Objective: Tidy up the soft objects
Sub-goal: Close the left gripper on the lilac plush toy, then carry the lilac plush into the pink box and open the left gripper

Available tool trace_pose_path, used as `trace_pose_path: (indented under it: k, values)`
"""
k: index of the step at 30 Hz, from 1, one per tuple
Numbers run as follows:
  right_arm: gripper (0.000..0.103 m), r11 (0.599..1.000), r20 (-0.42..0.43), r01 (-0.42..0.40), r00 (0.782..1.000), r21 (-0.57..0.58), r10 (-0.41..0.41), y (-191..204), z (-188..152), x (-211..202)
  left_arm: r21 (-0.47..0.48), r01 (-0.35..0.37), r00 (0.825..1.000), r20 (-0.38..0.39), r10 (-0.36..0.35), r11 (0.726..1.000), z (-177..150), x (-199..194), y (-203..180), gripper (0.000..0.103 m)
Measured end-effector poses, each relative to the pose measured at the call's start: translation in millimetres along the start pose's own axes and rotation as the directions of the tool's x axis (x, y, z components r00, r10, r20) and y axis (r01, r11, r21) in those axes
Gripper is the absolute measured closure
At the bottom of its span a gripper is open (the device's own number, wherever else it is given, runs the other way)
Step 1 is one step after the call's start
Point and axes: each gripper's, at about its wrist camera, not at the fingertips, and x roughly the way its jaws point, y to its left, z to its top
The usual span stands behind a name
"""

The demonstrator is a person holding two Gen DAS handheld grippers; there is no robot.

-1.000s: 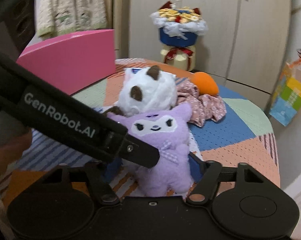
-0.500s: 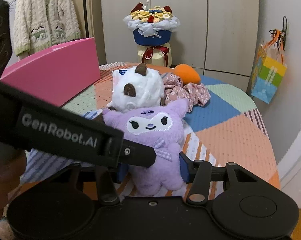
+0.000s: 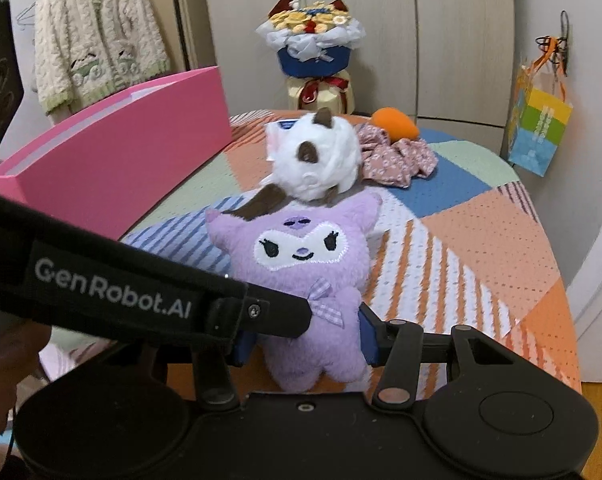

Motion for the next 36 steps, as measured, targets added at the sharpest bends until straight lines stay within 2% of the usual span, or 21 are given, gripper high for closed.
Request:
trace_pose_path:
  k: [3, 8, 14, 18, 22, 27, 32, 36]
  values:
    - [0.047, 0.999, -0.025, -0.017, 1.0, -0.034, 0.016, 9, 2, -7, 0.017, -0.006, 1.0, -0.017, 0.006, 1.0, -5, -14, -2, 0.066]
    - [0.047, 0.983, -0.025, -0.008, 1.0, -0.182, 0.003, 34, 3, -27, 0.056, -0.003, 1.0, -0.007, 0.003, 0.998, -14, -39, -7, 0.066]
    - [0.047, 0.966, -0.047, -0.033, 0.999, -0.258, 0.021, 57, 9, -52, 0.036, 0.021, 1.0, -0.011, -0.021, 0.999, -22, -71, -4, 0.065]
    - [0.046, 0.93, -0.067, -0.078, 0.996, -0.358, 0.058, 77, 14, -71, 0.03, 0.032, 0.999, -0.02, -0.031, 0.999, -28, -100, 0, 0.065]
    - [0.046, 0.914, -0.107, -0.146, 0.988, -0.379, 0.113, 96, 27, -84, 0.018, 0.023, 1.0, -0.012, -0.023, 1.0, -30, -130, 7, 0.065]
    - [0.046, 0.885, -0.118, -0.223, 0.974, -0.409, 0.191, 122, 40, -99, 0.048, -0.005, 0.999, 0.036, 0.004, 0.999, -38, -174, 14, 0.065]
    - [0.046, 0.865, -0.141, -0.32, 0.947, -0.387, 0.287, 146, 54, -102, 0.046, -0.051, 0.995, 0.086, 0.047, 0.998, -46, -210, 27, 0.065]
    - [0.046, 0.845, -0.156, -0.363, 0.932, -0.392, 0.328, 167, 63, -96, 0.027, -0.084, 0.991, 0.105, 0.081, 0.996, -45, -228, 44, 0.065]
